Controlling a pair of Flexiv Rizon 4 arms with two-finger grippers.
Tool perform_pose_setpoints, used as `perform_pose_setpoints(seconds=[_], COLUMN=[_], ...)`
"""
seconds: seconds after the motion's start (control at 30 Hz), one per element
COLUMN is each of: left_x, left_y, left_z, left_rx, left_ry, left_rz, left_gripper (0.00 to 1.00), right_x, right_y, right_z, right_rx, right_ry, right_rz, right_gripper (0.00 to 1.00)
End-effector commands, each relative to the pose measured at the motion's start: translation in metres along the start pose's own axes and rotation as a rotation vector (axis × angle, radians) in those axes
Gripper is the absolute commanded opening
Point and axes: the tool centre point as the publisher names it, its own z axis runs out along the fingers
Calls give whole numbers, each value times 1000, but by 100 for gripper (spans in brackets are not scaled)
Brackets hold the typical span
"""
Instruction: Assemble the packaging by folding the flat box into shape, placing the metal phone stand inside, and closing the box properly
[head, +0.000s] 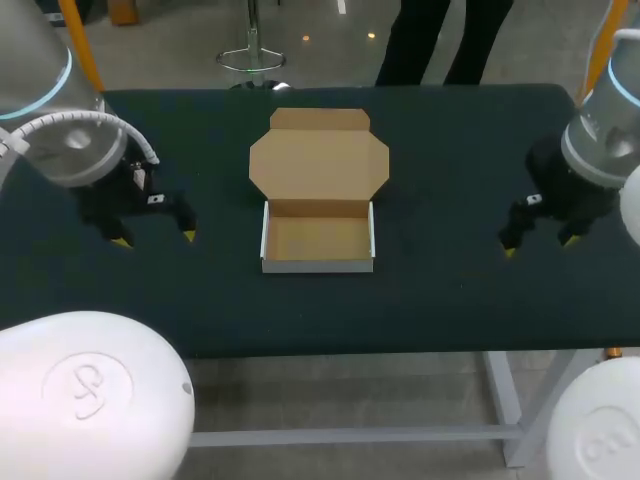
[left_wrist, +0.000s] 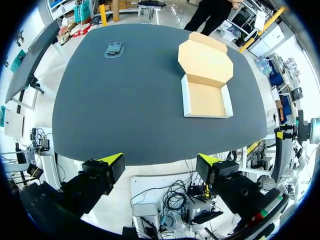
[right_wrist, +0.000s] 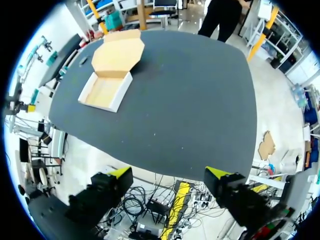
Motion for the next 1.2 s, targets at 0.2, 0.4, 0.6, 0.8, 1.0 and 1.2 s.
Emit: perform_pose_setpoints(seconds=[0.2, 0.4, 0.6, 0.8, 1.0, 1.2], left_x=[-8, -19, -35, -49, -62, -80], left_y=[-8, -16, -26, -38, -47, -60], left_z=[14, 31, 48, 64, 75, 89], left_rx=[-12, -22, -36, -55, -78, -97], left_ry=[19, -4, 7, -1, 0, 10], left_rz=[53, 67, 96, 95, 95, 79], left_gripper=[100, 100, 100, 100, 100, 100], right_x=[1, 1, 1, 1, 1, 1], right_y=[-3, -3, -3, -3, -3, -3], right_z=[-2, -2, -2, -2, -2, -2], right_rx=[-2, -2, -2, -2, -2, -2], right_ry=[-3, -3, -3, -3, -3, -3], right_rz=[0, 0, 0, 0, 0, 0], right_gripper=[100, 100, 100, 100, 100, 100])
